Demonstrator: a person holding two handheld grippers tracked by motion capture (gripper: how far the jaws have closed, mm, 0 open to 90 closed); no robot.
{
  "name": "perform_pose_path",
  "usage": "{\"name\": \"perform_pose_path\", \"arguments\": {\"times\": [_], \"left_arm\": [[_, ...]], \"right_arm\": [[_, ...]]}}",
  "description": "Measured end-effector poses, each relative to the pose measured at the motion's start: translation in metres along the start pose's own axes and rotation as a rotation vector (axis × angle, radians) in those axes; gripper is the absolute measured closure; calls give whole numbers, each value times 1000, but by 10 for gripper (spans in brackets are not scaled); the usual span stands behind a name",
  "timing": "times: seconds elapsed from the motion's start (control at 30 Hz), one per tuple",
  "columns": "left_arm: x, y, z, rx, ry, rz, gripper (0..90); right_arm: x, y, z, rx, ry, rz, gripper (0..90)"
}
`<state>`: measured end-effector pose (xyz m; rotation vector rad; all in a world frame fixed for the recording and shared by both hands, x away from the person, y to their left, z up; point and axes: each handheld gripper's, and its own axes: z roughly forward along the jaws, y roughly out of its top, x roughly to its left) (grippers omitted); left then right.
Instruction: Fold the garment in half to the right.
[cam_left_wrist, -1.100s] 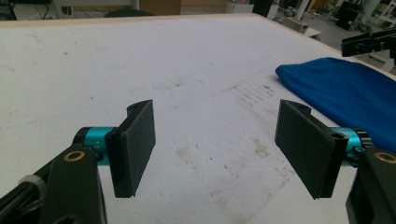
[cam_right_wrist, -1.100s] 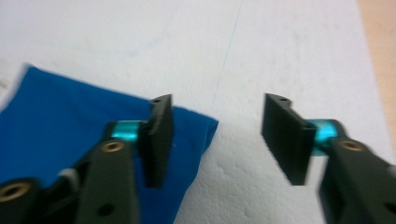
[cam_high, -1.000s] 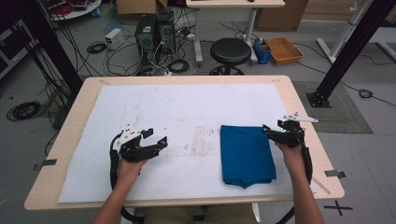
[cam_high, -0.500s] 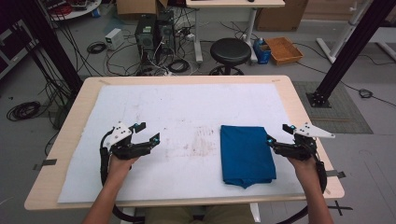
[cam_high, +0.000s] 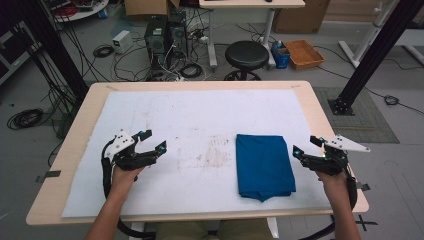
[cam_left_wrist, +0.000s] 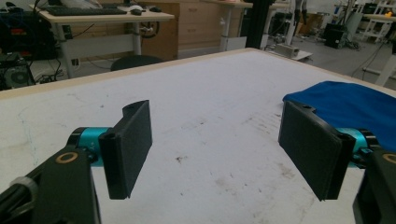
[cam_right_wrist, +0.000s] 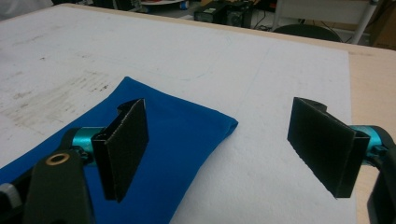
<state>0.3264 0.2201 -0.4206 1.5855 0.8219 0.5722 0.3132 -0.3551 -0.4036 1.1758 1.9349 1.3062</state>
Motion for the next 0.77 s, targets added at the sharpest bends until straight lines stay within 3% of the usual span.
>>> {"name": "perform_pose_path", "arguments": {"times": [0.37, 0.77], "left_arm": [[-3, 0, -3, 1, -3, 17, 260], [0, -3, -2, 12, 7, 4, 260]], "right_arm": [[4, 0, -3, -6, -7, -9, 202], [3, -2, 0, 14, -4, 0, 202]]}}
